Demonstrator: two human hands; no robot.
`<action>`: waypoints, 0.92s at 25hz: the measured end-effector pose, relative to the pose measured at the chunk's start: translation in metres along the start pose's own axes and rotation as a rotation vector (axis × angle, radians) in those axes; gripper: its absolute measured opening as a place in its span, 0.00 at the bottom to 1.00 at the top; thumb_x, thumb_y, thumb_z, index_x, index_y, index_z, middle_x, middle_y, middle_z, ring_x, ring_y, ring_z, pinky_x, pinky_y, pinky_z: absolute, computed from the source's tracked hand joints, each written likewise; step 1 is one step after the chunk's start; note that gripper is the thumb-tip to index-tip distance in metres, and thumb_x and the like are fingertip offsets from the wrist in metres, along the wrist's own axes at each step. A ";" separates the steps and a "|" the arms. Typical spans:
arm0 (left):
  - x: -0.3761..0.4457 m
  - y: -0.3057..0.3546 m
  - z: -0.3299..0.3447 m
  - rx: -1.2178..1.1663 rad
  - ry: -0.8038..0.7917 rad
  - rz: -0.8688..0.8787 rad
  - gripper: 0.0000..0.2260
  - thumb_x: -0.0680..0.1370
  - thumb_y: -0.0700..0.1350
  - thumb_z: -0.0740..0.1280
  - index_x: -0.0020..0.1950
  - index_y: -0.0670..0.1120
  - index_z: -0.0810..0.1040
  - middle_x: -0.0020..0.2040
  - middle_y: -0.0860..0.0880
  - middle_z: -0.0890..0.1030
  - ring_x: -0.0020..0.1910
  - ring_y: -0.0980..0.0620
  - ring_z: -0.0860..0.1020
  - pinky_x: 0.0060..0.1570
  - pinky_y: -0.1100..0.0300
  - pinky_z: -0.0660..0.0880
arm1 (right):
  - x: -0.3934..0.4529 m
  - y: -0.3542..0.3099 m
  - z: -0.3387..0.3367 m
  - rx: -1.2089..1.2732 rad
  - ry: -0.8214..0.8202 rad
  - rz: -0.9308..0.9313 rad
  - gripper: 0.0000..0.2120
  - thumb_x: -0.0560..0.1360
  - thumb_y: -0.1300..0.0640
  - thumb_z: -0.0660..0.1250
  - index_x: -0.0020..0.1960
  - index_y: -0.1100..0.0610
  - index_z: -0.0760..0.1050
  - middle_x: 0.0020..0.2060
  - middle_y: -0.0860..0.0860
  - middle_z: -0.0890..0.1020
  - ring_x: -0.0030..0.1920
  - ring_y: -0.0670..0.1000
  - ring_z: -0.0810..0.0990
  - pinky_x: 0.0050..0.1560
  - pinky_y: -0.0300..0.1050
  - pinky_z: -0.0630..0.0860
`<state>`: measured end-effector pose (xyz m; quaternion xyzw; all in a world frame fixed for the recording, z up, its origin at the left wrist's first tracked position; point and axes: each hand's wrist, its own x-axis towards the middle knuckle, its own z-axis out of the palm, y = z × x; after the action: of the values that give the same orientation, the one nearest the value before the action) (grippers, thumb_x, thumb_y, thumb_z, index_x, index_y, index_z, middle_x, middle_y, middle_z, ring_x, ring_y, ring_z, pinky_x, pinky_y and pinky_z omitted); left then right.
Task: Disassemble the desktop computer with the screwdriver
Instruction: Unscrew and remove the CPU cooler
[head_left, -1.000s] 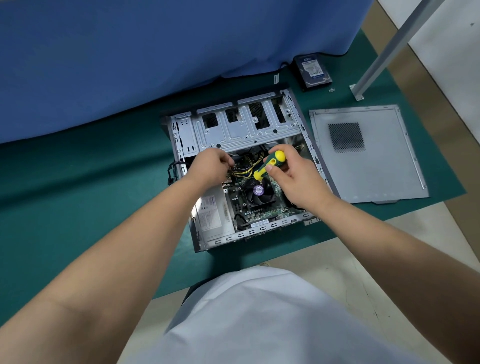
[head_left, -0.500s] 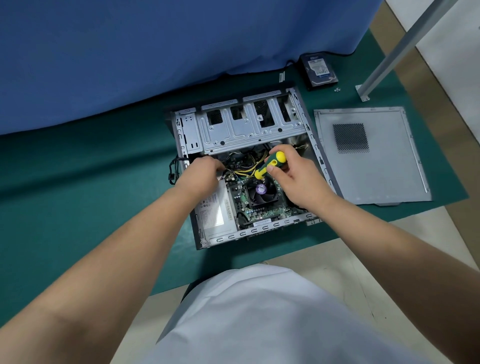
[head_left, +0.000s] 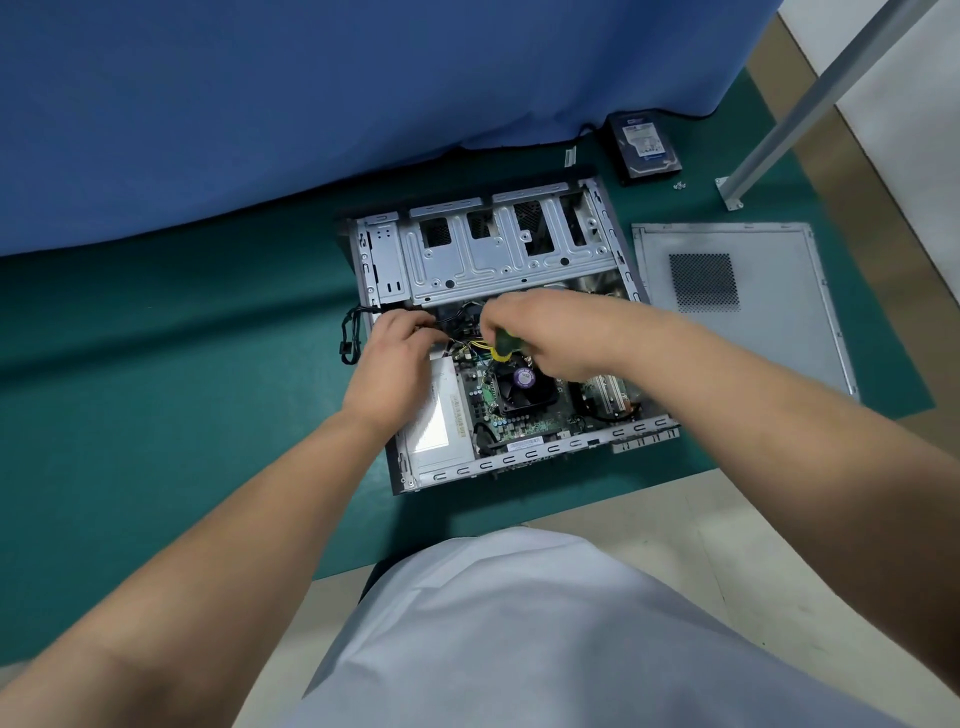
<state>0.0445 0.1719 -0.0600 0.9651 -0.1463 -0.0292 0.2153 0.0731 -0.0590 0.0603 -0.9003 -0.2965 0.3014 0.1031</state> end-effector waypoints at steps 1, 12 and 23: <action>-0.005 0.003 0.000 0.003 0.020 -0.003 0.15 0.77 0.31 0.67 0.62 0.41 0.83 0.65 0.42 0.79 0.69 0.39 0.71 0.72 0.44 0.68 | 0.002 -0.004 -0.005 -0.053 -0.054 -0.017 0.21 0.73 0.69 0.64 0.56 0.45 0.70 0.51 0.44 0.75 0.51 0.51 0.76 0.49 0.53 0.76; -0.035 0.030 0.018 0.257 0.039 -0.204 0.28 0.84 0.55 0.47 0.77 0.43 0.71 0.77 0.47 0.71 0.81 0.46 0.59 0.80 0.47 0.53 | 0.021 -0.010 0.001 -0.446 0.284 0.130 0.22 0.84 0.37 0.53 0.62 0.55 0.68 0.46 0.56 0.83 0.45 0.61 0.82 0.37 0.49 0.67; -0.033 0.033 0.018 0.292 0.032 -0.221 0.28 0.85 0.57 0.45 0.79 0.47 0.68 0.81 0.49 0.65 0.81 0.48 0.58 0.80 0.48 0.52 | 0.027 -0.008 -0.004 -0.473 0.317 0.210 0.28 0.82 0.31 0.46 0.55 0.53 0.72 0.34 0.53 0.76 0.40 0.60 0.79 0.32 0.46 0.61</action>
<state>0.0018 0.1454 -0.0626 0.9966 -0.0387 -0.0156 0.0709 0.0893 -0.0361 0.0535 -0.9608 -0.2443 0.0888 -0.0962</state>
